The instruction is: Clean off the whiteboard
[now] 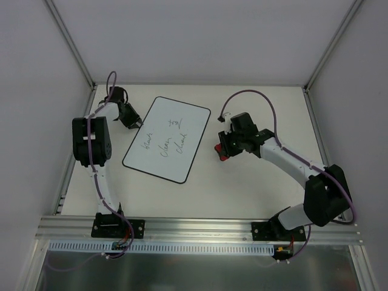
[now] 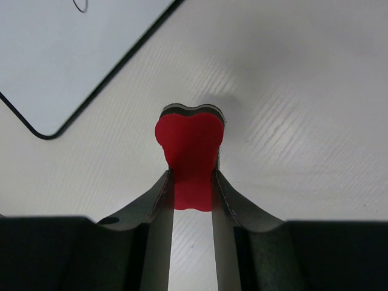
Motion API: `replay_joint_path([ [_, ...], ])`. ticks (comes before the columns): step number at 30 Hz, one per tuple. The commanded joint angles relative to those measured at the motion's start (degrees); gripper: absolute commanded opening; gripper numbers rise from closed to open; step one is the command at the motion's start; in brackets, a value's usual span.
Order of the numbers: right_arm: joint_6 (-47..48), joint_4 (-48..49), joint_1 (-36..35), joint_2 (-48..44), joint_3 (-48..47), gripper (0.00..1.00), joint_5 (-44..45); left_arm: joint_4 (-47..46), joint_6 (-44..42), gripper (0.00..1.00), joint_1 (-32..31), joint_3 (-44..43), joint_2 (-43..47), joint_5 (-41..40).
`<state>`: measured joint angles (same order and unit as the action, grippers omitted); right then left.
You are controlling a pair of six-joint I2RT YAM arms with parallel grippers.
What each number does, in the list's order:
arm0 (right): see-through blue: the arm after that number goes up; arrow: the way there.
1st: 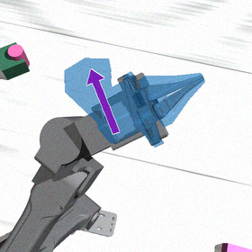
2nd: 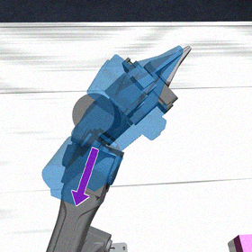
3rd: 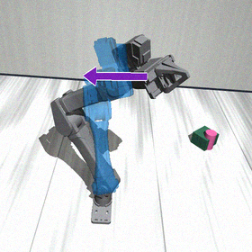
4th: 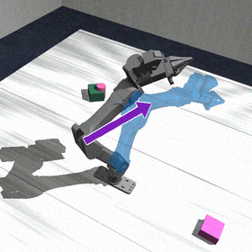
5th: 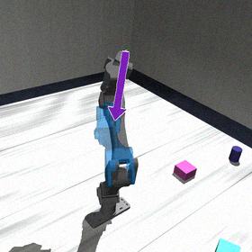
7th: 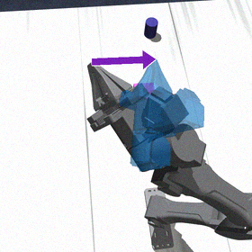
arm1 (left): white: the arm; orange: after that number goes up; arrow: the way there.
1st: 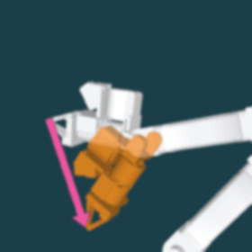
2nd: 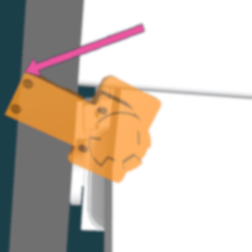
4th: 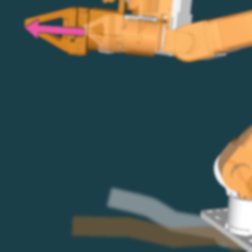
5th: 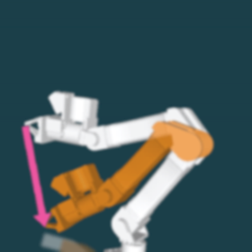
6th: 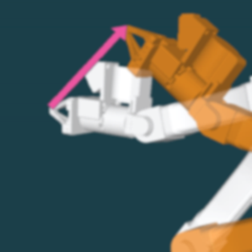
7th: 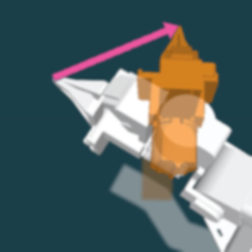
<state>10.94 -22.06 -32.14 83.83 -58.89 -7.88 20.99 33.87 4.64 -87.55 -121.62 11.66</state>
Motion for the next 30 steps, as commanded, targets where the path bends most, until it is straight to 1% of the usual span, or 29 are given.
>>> replay_joint_path([
  [1, -1.18, 1.32, -0.29, -3.67, 0.79, 0.23, 1.81, 6.16, -0.11, 0.28, -4.38, 3.0, 1.73, -0.41],
  [2, -1.18, 1.32, -0.29, -3.76, 0.97, 0.23, 1.9, 6.16, -0.03, 0.28, -7.25, 3.43, 2.09, -0.32],
  [5, -1.45, 1.23, -0.29, -4.38, 1.76, 0.23, 2.17, 6.16, 1.29, 0.28, -10.0, 4.31, 2.44, 2.13],
  [8, -1.54, 1.15, -0.38, -4.55, 2.2, 0.23, 2.52, 6.16, 0.76, 0.28, -15.0, 4.67, 2.36, 2.23],
  [9, -1.54, 1.15, -0.38, -4.64, 2.29, 0.23, 2.87, 6.08, 0.41, 0.28, -17.8, 4.58, 2.18, 2.05],
  [11, -1.54, 1.15, -0.38, -4.64, 2.55, 0.22, 3.48, 6.08, 0.5, 0.28, -20.36, 4.32, 1.57, 2.22],
  [13, -1.54, 1.15, -0.55, -4.29, 2.64, 0.2, 4.8, 6.08, 0.93, 0.28, -23.35, 4.05, 1.13, 2.31],
  [16, -1.27, 1.06, -0.55, -3.07, 2.21, 0.18, 6.82, 6.08, -0.03, 0.28, -26.95, 3.0, 0.86, 1.61],
  [21, -0.39, -1.04, -0.55, 2.54, -0.51, 0.16, 12.96, 6.08, -0.64, 0.31, -28.29, 1.24, 1.73, -0.49],
  [24, -0.39, -2.45, -0.64, 5.63, -3.15, 0.14, 14.2, 6.08, -0.65, 0.43, -28.2, 2.11, 5.86, -2.43],
  [26, -0.83, -3.07, -0.55, 8.01, -4.47, 0.11, 14.56, 5.99, -0.56, 0.51, -28.37, 4.74, 10.15, -4.36],
  [28, -1.44, -3.68, -0.47, 9.76, -5.44, 0.11, 15.0, 6.08, -0.56, 0.54, -28.81, 7.46, 12.98, -5.24],
  [30, -2.49, -4.65, -0.47, 10.91, -7.19, 0.1, 15.35, 5.99, -0.56, 0.53, -29.69, 12.38, 16.85, -6.91],
])
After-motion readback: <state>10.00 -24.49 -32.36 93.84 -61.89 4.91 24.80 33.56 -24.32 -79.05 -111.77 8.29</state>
